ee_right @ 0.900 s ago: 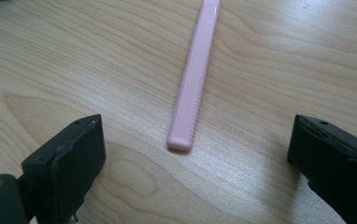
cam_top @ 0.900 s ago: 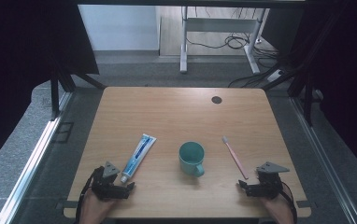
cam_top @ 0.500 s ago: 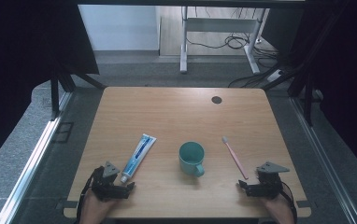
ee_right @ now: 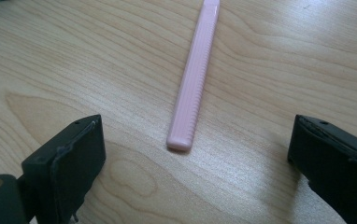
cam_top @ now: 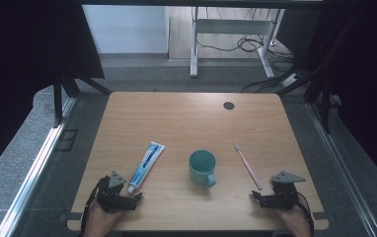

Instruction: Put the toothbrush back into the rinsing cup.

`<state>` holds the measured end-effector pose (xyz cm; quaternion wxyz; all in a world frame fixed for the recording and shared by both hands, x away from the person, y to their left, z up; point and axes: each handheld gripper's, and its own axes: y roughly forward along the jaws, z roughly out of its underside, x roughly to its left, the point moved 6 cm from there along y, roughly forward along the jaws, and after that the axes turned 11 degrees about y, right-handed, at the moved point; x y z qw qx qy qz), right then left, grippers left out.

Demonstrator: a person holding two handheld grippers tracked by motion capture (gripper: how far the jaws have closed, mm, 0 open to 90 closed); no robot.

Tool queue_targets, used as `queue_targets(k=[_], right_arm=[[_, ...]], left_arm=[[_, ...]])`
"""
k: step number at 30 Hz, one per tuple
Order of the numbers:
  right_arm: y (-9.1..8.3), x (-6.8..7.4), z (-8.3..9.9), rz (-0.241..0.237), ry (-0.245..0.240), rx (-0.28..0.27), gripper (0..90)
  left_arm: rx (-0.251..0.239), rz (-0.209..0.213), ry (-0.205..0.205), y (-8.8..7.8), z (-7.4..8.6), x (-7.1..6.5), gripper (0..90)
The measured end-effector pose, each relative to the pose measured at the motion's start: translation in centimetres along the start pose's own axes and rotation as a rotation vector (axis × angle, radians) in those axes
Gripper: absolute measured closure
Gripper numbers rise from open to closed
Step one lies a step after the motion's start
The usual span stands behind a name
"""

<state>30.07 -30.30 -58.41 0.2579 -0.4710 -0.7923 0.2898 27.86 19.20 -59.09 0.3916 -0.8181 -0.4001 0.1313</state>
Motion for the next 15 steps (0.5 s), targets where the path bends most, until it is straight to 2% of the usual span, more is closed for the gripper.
queue_targets(k=[15], right_arm=[[0.03, -0.08, 0.04, 0.007, 0.000, 0.016, 0.0]], left_arm=[[0.000, -0.001, -0.001, 0.01, -0.01, 0.00, 0.0]])
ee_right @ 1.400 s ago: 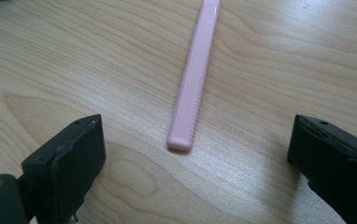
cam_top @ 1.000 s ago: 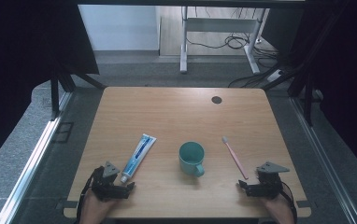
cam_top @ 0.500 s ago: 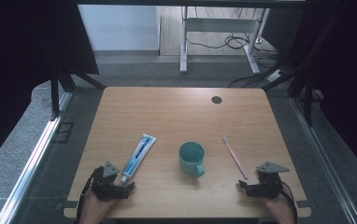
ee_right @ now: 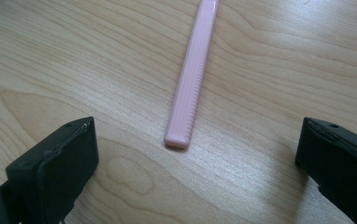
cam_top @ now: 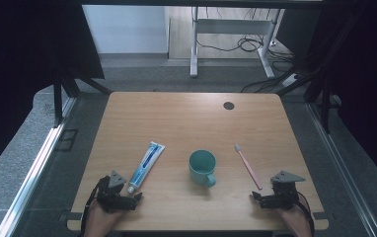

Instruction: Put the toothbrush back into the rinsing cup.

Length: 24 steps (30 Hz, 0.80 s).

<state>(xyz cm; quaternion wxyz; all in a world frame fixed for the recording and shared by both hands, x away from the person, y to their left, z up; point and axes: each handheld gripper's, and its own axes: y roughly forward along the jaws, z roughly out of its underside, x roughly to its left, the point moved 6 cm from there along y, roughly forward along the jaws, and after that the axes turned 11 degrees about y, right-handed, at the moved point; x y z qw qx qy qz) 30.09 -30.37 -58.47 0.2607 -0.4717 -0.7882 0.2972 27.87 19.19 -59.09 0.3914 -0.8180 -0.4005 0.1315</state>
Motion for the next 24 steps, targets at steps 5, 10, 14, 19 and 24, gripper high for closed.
queue_targets(k=[5, 10, 14, 19, 24], right_arm=[[-0.2, -0.1, -0.1, 0.006, -0.006, -0.004, 0.0], [-0.5, 0.0, -0.3, 0.003, -0.007, -0.010, 0.0], [-0.8, -0.1, -0.5, 0.003, -0.003, -0.009, 0.0], [-1.0, -0.2, -0.9, -0.006, 0.010, -0.009, 0.0], [-1.1, -0.1, -1.2, -0.015, 0.014, 0.001, 0.0]], left_arm=[[0.000, 0.000, 0.000, 0.0, 0.0, 0.0, 0.0], [0.000, 0.000, -0.001, 0.0, 0.0, 0.0, 0.0], [0.000, -0.002, -0.003, 0.0, 0.0, 0.0, 0.0], [0.000, -0.002, -0.003, 0.0, 0.0, 0.0, 0.0], [0.001, -0.004, -0.004, 0.0, 0.0, 0.0, 0.0]])
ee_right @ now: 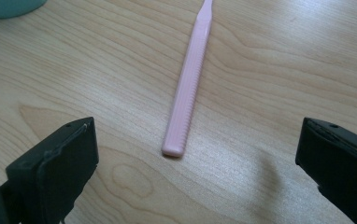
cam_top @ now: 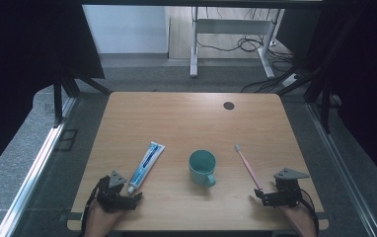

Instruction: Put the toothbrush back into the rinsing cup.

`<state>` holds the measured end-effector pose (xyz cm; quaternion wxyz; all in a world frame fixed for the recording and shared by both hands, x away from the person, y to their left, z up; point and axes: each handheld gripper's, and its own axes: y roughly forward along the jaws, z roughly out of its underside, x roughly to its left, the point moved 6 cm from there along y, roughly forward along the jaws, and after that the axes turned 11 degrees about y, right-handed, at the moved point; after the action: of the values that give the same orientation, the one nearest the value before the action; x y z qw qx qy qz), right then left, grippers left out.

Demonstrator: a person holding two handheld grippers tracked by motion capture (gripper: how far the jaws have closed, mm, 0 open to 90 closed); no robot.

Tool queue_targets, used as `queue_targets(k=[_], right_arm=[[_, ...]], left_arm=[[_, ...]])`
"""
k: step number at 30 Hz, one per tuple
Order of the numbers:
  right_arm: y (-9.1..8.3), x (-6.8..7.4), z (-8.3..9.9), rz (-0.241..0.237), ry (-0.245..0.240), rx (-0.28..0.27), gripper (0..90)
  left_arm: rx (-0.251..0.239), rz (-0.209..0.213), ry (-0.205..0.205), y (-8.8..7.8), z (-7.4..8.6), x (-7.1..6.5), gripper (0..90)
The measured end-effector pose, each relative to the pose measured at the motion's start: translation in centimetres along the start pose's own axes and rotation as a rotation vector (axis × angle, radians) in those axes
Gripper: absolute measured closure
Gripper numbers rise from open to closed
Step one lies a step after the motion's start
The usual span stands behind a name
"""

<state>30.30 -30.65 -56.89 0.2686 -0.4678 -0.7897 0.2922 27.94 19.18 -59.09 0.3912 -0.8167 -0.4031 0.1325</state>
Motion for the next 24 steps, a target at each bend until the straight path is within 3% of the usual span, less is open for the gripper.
queue_targets(k=[12, 18, 24], right_arm=[[0.0, -0.3, -1.0, -0.001, 0.034, 0.056, 3.7], [0.3, -0.3, -1.5, -0.003, 0.047, 0.125, 5.6], [0.8, -0.4, -2.4, 0.008, 0.044, 0.197, 16.3]], left_arm=[[0.001, -0.001, -0.002, 0.0, 0.0, 0.0, 0.0], [0.001, -0.001, -0.003, 0.0, 0.0, 0.0, 0.0], [0.001, -0.001, -0.002, 0.0, 0.0, 0.0, 0.0]])
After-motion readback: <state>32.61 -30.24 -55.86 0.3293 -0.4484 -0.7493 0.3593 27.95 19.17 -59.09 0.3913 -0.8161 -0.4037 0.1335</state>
